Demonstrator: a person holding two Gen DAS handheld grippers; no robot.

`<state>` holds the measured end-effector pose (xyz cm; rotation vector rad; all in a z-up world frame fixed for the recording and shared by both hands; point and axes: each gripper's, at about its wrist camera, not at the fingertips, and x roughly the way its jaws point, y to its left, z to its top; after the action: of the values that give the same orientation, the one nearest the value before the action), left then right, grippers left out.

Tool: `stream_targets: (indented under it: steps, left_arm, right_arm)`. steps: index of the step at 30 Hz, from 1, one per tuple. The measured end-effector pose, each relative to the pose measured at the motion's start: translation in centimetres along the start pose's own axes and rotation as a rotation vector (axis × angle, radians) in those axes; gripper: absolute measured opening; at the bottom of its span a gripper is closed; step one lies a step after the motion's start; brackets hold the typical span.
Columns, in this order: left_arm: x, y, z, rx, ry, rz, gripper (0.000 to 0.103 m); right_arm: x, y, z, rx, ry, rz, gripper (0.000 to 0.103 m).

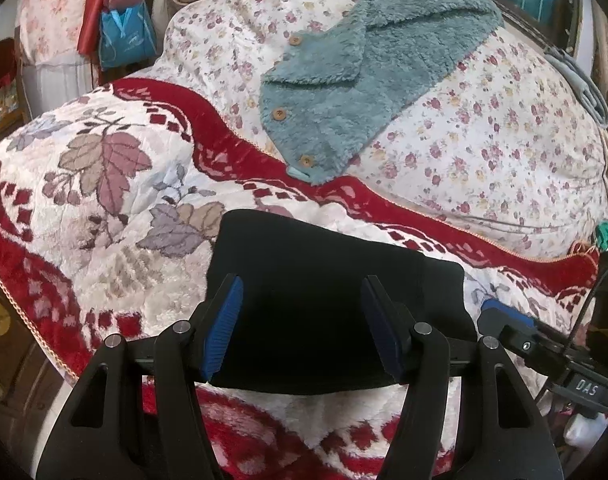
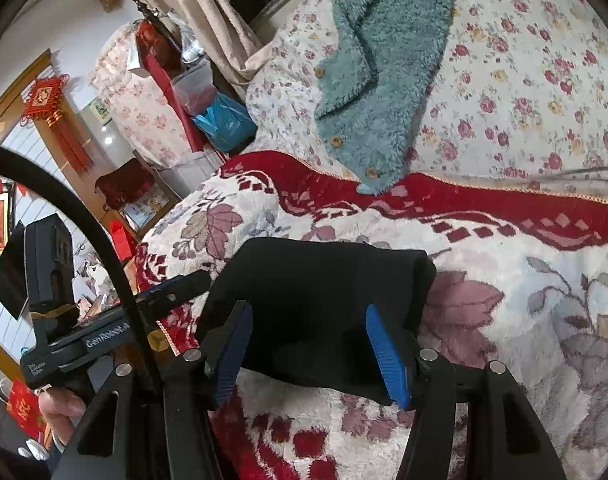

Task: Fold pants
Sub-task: 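Release the folded pants and hold both grippers open above them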

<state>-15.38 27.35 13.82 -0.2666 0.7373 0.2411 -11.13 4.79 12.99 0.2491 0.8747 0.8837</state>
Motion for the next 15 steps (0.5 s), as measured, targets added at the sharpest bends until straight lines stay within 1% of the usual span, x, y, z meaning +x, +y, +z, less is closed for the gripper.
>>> stream_targets:
  steps: [2,7,10,15]
  left_arm:
    - [0.2,0.8,0.2,-0.014,0.011,0.0,0.061]
    - [1.0,2.5,0.1,-0.045,0.036,0.029,0.061]
    - [1.2,2.6,0.0,-0.046,0.037,0.047,0.061]
    - [0.9,1.8,0.0,-0.025,0.01,0.059,0.061]
  right_arm:
    - [0.3,-0.5,0.0,0.013,0.012,-0.009,0.057]
    - [0.8,-1.0,0.1,0.022,0.019,-0.014,0.057]
    - [1.0,-0.5,0.4,0.015,0.024,-0.011,0.057]
    - [1.3,0.8,1.1,-0.018,0.024,-0.007,0.057]
